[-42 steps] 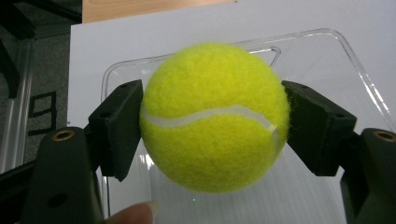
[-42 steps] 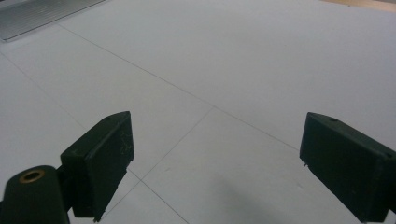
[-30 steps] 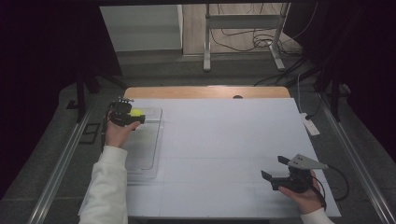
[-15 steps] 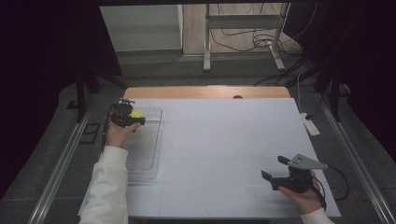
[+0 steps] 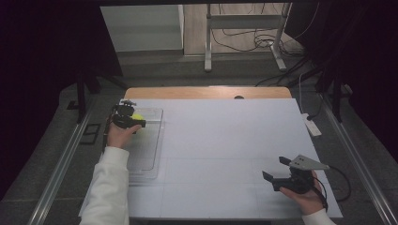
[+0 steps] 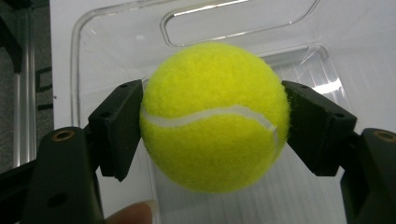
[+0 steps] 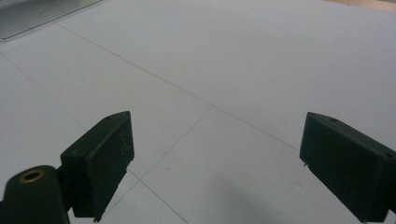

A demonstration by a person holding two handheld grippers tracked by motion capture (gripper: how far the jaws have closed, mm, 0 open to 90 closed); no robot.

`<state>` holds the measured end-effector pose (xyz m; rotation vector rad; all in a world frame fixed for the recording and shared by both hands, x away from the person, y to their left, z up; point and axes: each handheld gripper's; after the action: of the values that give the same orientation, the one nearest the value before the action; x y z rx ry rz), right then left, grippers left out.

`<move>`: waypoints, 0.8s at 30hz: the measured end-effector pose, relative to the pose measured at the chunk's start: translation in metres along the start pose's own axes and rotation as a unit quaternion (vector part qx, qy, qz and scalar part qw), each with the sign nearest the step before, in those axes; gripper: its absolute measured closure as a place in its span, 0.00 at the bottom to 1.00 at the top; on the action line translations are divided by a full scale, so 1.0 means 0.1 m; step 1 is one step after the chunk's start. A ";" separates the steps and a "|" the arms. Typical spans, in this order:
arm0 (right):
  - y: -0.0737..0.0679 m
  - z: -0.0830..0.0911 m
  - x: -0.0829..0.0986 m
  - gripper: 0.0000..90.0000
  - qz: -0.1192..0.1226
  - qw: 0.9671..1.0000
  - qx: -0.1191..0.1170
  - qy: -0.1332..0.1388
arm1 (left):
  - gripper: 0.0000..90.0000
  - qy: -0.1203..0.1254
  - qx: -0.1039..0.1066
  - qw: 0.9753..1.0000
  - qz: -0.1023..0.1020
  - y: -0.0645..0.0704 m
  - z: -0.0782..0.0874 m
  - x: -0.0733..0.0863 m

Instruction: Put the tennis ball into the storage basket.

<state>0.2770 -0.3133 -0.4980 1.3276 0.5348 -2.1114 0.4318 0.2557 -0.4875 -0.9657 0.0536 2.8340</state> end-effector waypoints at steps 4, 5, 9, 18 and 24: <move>0.00 0.00 0.00 0.11 0.000 1.000 0.000 0.000 | 0.29 -0.007 -0.003 1.000 -0.003 0.00 -0.03 0.01; 0.00 0.00 0.00 0.11 0.000 1.000 0.000 0.000 | 0.29 -0.009 -0.003 1.000 -0.003 0.00 -0.04 0.01; 0.00 0.00 0.00 0.11 0.000 1.000 0.000 0.000 | 0.29 -0.012 -0.004 1.000 -0.004 -0.01 -0.05 0.01; 0.00 0.00 0.00 0.11 0.000 1.000 0.000 0.000 | 0.29 -0.019 -0.006 1.000 -0.009 0.00 -0.08 0.02; 0.00 0.00 0.00 0.11 0.000 1.000 0.000 0.000 | 0.29 -0.025 -0.008 1.000 -0.016 0.01 -0.11 0.02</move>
<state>0.2770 -0.3133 -0.4981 1.3281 0.5339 -2.1108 0.4365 0.2542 -0.4980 -0.8889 0.0085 2.8324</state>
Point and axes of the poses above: each handheld gripper's, and its own axes: z roughly backward along the jaws, x roughly out of its underside, y roughly to its right, and after that the axes turned 6 degrees about y, right-handed
